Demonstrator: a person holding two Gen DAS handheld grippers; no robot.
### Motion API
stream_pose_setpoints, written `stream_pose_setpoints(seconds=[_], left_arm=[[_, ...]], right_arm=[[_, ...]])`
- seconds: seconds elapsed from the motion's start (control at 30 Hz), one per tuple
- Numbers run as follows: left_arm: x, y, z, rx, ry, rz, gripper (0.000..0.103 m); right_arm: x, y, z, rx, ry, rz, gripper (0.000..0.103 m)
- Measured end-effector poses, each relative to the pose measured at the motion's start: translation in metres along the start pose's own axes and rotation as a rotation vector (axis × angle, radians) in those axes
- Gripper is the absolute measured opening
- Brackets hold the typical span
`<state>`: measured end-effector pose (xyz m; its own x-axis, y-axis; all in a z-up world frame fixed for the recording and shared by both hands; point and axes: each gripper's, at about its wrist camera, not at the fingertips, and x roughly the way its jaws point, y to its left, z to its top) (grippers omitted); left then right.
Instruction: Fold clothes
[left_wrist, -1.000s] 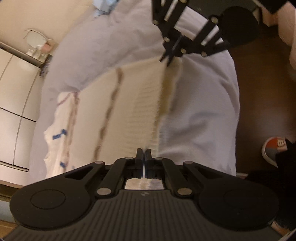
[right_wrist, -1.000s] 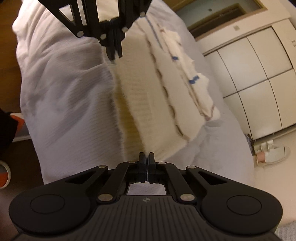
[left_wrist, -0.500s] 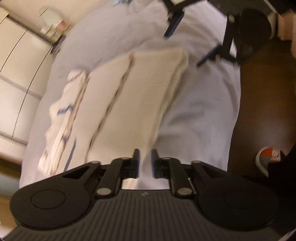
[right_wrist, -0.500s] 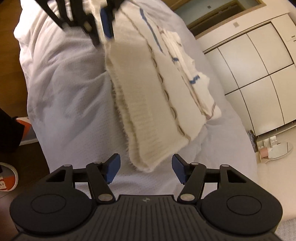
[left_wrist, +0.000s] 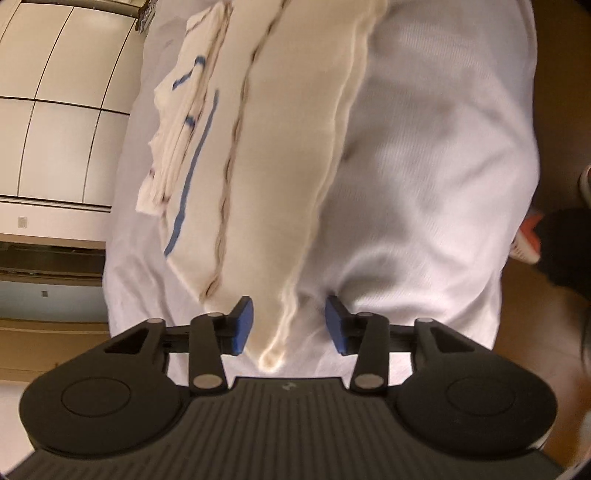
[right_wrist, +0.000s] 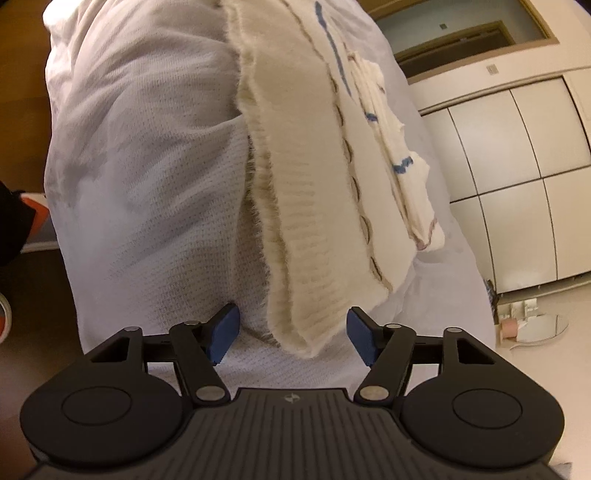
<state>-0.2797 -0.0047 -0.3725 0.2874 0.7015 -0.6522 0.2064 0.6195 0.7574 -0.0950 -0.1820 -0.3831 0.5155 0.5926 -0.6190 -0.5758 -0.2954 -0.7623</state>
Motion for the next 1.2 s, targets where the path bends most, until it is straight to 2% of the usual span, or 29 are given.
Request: stream_pose_setpoints(seconds=[0.1,0.13,0.17,0.2,0.23,0.27,0.37,0.5,0.6,0.7,0.87,0.93,1.0,1.03,1.07,1.13,1.2], left_arm=[[0.009,-0.002,-0.008,0.020,-0.001,0.012,0.043],[0.011,-0.001,-0.010,0.020,-0.005,0.005,0.041],[0.013,0.000,-0.012,0.020,-0.008,-0.001,0.037],[0.015,0.003,-0.014,0.015,-0.010,-0.014,0.020],[0.015,0.011,-0.016,-0.003,-0.008,-0.026,0.007],[0.015,0.019,-0.019,-0.025,-0.005,-0.037,0.007],[0.009,0.060,-0.027,-0.122,-0.018,-0.073,0.006],[0.009,0.132,-0.027,-0.240,-0.065,-0.089,0.006],[0.025,0.185,-0.018,-0.318,-0.108,-0.065,0.006],[0.051,0.236,-0.003,-0.404,-0.151,-0.056,0.006],[0.107,0.305,0.027,-0.510,-0.202,-0.052,0.006],[0.136,0.326,0.037,-0.555,-0.195,-0.065,0.006],[0.170,0.346,0.047,-0.608,-0.167,-0.098,0.009],[0.187,0.353,0.052,-0.640,-0.147,-0.127,0.013],[0.201,0.359,0.054,-0.677,-0.122,-0.156,0.016],[0.225,0.367,0.055,-0.754,-0.067,-0.214,0.023],[0.242,0.376,0.046,-0.857,-0.023,-0.292,0.025]], right_arm=[[0.004,0.001,0.001,-0.029,0.008,-0.008,0.064],[0.006,0.001,0.001,-0.039,0.010,-0.011,0.060],[0.007,0.001,0.001,-0.048,0.013,-0.013,0.046],[0.008,-0.002,0.001,-0.048,0.024,-0.004,0.034],[0.010,-0.005,0.001,-0.046,0.034,0.005,0.016],[0.008,-0.014,0.000,-0.019,0.033,0.019,0.004],[-0.001,-0.047,0.000,0.093,0.017,0.049,0.001],[-0.001,-0.113,0.007,0.248,0.006,0.016,0.000],[0.020,-0.165,0.021,0.342,0.012,-0.040,0.000],[0.049,-0.212,0.039,0.404,0.007,-0.102,0.000],[0.109,-0.275,0.065,0.492,0.035,-0.158,0.000],[0.136,-0.292,0.074,0.502,0.042,-0.171,0.001],[0.167,-0.303,0.080,0.504,0.084,-0.164,0.003],[0.184,-0.307,0.083,0.509,0.109,-0.158,0.010],[0.200,-0.312,0.085,0.515,0.134,-0.152,0.023],[0.226,-0.323,0.084,0.583,0.196,-0.114,0.040],[0.229,-0.334,0.070,0.731,0.198,-0.030,0.042]])
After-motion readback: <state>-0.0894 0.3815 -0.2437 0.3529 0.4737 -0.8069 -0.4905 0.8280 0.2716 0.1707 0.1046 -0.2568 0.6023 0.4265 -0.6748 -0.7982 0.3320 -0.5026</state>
